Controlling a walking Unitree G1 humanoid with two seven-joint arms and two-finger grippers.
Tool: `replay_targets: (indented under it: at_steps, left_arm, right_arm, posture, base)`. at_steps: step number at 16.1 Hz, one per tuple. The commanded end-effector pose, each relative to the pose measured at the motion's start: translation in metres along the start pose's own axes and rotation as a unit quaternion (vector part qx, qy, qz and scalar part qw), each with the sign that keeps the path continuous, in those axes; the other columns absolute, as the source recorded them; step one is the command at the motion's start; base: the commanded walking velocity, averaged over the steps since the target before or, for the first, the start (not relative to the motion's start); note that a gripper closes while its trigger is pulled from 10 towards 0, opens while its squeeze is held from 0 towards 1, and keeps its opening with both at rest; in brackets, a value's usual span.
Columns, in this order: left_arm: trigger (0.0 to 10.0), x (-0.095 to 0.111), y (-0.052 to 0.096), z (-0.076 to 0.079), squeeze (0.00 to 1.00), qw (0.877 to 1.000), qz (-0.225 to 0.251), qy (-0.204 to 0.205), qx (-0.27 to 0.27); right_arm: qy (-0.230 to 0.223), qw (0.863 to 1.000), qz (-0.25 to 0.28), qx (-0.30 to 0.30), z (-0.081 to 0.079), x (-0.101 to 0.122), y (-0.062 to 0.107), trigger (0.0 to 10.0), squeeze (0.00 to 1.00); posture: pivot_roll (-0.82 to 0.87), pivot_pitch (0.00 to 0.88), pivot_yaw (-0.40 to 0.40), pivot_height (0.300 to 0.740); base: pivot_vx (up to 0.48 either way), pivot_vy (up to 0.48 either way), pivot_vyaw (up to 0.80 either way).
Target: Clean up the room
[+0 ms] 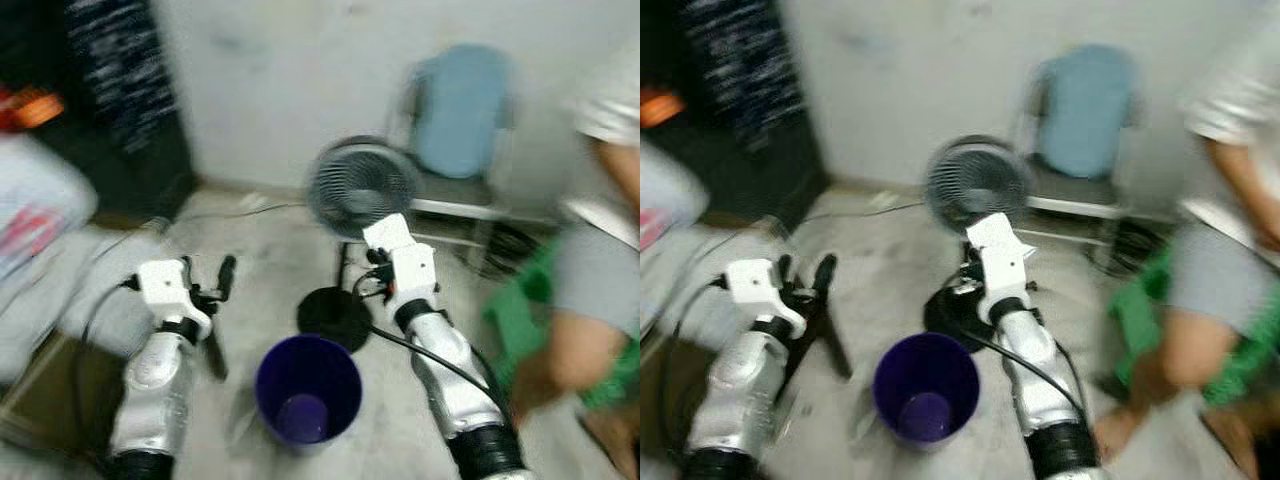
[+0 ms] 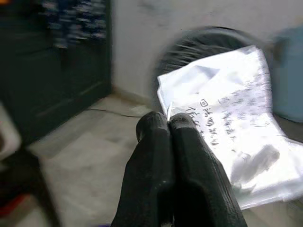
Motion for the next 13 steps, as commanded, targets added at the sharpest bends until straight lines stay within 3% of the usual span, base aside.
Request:
replay_targets:
  at_steps: [1,5,8,13]
  left_arm:
    - [10.0,0.000,0.001,-0.004,0.00,1.000,-0.003,-0.005,0.005]
    - [10.0,-0.002,0.001,0.001,0.00,0.998,-0.008,-0.045,-0.039]
    - [10.0,-0.022,0.033,-0.011,0.00,0.980,-0.066,-0.106,-0.156]
    - [10.0,-0.026,0.060,-0.005,0.00,0.957,-0.090,-0.139,-0.238]
  right_arm:
    - [0.001,1.000,0.005,0.009,-0.006,0.003,-0.002,10.0,0.00]
    - [-0.001,1.000,-0.002,0.013,-0.009,-0.002,-0.003,10.0,0.00]
    - [0.015,0.999,-0.038,0.004,-0.010,-0.025,-0.003,10.0,0.00]
    - [0.025,0.994,-0.096,-0.040,0.008,-0.058,0.005,10.0,0.00]
  posture:
    - [-0.08,0.000,-0.038,0.740]
    - [-0.07,0.000,-0.040,0.740]
    - [-0.04,0.039,-0.022,0.740]
    - [-0.02,0.084,0.007,0.740]
  base:
    - [0.000,0.000,0.53]
    - [0.000,0.000,0.00]
    - [0.000,0.000,0.00]
    - [0.000,0.000,0.00]
Point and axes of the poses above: a point about 5 cm out from each wrist's last joint towards the gripper, its own y axis pointing back from the gripper into the wrist, its own x axis along the axis of the wrist's last joint, z = x × y, the point moved 4 cm from there along -y, pointing out of the wrist towards the gripper, and after that the axes turned 7 degrees about -y, right-handed, at the moved point
